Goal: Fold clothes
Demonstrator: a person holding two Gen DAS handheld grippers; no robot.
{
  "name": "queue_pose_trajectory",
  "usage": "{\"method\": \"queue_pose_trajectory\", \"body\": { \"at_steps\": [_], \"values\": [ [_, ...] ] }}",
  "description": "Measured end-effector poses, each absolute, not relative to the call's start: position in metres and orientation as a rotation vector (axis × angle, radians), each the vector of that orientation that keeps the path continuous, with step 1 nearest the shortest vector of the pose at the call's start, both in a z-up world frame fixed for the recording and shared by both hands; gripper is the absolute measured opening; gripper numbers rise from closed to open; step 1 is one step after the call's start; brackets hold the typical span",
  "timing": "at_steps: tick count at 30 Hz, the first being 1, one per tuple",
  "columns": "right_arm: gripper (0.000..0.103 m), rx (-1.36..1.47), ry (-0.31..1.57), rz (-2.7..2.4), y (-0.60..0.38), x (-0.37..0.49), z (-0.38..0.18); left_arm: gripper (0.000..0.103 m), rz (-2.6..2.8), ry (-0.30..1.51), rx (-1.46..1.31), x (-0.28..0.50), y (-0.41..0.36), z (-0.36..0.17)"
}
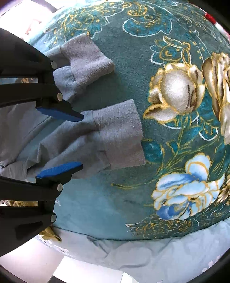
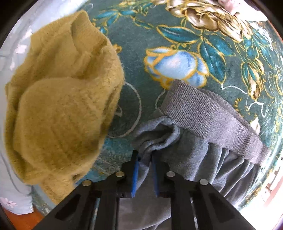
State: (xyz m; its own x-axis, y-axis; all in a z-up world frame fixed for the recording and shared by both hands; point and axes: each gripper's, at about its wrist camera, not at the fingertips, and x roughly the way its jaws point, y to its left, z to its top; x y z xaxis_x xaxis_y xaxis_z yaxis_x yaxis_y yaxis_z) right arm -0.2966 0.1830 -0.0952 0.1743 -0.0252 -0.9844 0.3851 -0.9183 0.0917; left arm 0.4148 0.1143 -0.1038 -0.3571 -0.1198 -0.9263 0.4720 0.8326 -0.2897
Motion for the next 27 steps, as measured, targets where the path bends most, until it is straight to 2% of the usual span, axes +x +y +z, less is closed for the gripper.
{"method": "queue_pose_trajectory", "body": {
  "at_steps": [3, 12, 14, 15, 17, 18, 23, 27],
  "values": [
    [0.013, 2.117, 0.229, -1.819, 0.195, -0.3, -0.08, 0.049, -0.635, 1.857, 0.272, 0.412, 0.12, -0.107],
    [0.013, 2.094, 0.14, -1.811, 0.212, -0.296, -0.057, 0.049, -0.627, 1.871, 0.324, 0.397, 0.129, -0.134],
    [0.013, 2.094, 0.132, -1.81, 0.211, -0.294, -0.051, 0.044, -0.593, 1.882, 0.3, 0.396, 0.13, -0.144],
    [0.013, 2.093, 0.128, -1.811, 0.212, -0.294, -0.047, 0.038, -0.586, 1.899, 0.229, 0.397, 0.132, -0.148],
    [0.013, 2.087, 0.123, -1.81, 0.212, -0.294, -0.041, 0.008, -0.568, 1.907, 0.131, 0.401, 0.133, -0.148],
    [0.013, 2.081, 0.119, -1.81, 0.211, -0.294, -0.037, 0.004, -0.567, 1.894, 0.104, 0.402, 0.132, -0.145],
    [0.01, 2.013, 0.065, -1.798, 0.213, -0.29, -0.009, 0.001, -0.677, 1.791, 0.129, 0.405, 0.118, -0.103],
    [0.009, 1.923, -0.025, -1.788, 0.241, -0.285, 0.031, 0.001, -0.733, 1.82, 0.176, 0.402, 0.143, -0.059]
  ]
}}
